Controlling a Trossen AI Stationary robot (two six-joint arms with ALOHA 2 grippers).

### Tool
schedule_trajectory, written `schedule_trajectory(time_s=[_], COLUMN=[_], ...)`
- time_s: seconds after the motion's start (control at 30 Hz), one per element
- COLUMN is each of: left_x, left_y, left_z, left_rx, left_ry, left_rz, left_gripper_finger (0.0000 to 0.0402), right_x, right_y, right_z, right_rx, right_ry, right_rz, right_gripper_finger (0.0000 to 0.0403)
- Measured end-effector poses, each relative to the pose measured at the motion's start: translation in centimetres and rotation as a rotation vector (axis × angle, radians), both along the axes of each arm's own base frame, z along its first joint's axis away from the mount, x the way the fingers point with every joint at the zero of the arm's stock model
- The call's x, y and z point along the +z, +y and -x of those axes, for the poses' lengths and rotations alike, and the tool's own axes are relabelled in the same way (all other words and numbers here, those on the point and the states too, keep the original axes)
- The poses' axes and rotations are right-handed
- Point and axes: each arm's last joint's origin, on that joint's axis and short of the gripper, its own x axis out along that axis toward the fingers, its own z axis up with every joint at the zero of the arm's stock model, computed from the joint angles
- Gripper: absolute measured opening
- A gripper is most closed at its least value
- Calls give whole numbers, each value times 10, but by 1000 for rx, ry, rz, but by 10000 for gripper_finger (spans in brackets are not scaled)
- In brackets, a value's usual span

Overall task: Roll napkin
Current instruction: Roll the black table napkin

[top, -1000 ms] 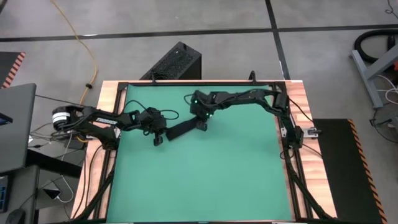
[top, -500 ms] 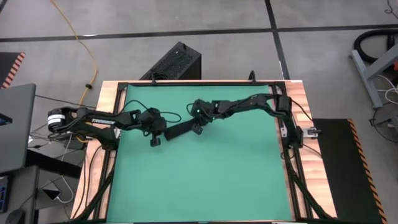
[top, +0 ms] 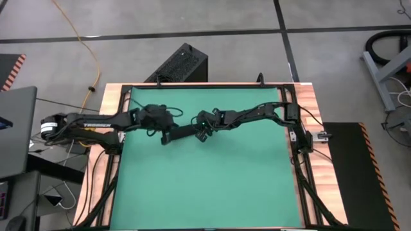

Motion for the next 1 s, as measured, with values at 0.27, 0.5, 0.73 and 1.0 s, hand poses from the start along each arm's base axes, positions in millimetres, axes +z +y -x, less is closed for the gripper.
schedule_trajectory(time_s=[0.27,0.5,0.73,1.0], left_x=[-34,-63,-77,-98], left_y=[-16,-22,-31,-29], left_z=[12,17,-13,-18], left_rx=[25,173,169,270], left_ry=[-412,-442,-324,-240], left_rz=[56,29,-28,-22], left_gripper_finger=[0,0,0,0], right_x=[0,1,2,2], right_y=[0,-1,-1,0], right_z=[0,-2,-3,-3], right_rx=[-6,-1,0,4], right_ry=[-10,-22,-36,-34], right_rz=[3,9,11,11], right_gripper_finger=[7,7,8,8])
